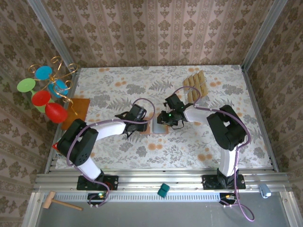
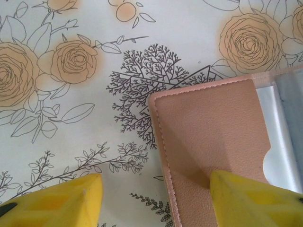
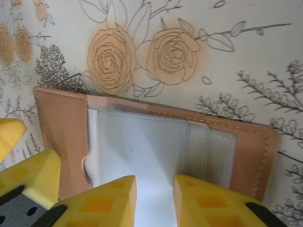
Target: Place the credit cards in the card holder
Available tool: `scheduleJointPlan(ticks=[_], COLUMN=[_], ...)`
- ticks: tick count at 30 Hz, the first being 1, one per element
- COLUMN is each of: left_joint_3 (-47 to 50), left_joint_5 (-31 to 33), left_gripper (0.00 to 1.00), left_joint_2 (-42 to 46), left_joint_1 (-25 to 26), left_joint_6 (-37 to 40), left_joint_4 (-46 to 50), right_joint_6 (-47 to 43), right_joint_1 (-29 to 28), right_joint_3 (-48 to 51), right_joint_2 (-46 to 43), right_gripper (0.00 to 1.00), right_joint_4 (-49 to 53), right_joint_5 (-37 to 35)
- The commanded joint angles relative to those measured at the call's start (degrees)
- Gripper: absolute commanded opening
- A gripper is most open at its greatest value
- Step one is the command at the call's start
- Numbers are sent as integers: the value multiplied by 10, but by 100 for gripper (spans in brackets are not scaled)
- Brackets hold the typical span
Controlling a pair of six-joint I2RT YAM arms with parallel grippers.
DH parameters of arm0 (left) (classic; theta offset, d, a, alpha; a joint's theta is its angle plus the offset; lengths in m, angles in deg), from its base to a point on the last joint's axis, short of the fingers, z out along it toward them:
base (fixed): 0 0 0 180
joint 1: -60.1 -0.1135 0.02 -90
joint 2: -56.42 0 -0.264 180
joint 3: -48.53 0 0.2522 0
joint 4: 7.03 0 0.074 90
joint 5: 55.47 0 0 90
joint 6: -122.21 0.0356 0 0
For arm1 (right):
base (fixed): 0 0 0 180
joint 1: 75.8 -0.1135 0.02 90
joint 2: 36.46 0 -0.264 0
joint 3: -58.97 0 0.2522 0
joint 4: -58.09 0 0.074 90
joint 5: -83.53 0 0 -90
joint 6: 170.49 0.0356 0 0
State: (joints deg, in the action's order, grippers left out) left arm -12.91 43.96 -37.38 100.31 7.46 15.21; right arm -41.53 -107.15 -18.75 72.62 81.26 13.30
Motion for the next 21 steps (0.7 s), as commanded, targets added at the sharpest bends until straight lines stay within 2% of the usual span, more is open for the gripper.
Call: scheduleJointPlan(ticks=[1, 7, 16, 21], left_joint_3=[-1, 3, 48, 49], left_joint_5=[-3, -7, -30, -32], left_gripper=[62, 63, 77, 78], left_joint_2=[-1, 9, 70, 116], left_joint_1=[4, 3, -12, -21], left_joint_6=[15, 21, 37, 46], left_joint_4=[-13, -21, -72, -61], right_joint_6=[6, 13, 26, 31], right_joint_1=[-8, -11, -11, -11], right_joint_3=[-13, -7, 11, 19], right_joint_2=[17, 15, 10, 6], right_gripper=[29, 29, 29, 29], right_joint_4=[-4, -10, -23, -30], right_joint_5=[11, 10, 2, 0])
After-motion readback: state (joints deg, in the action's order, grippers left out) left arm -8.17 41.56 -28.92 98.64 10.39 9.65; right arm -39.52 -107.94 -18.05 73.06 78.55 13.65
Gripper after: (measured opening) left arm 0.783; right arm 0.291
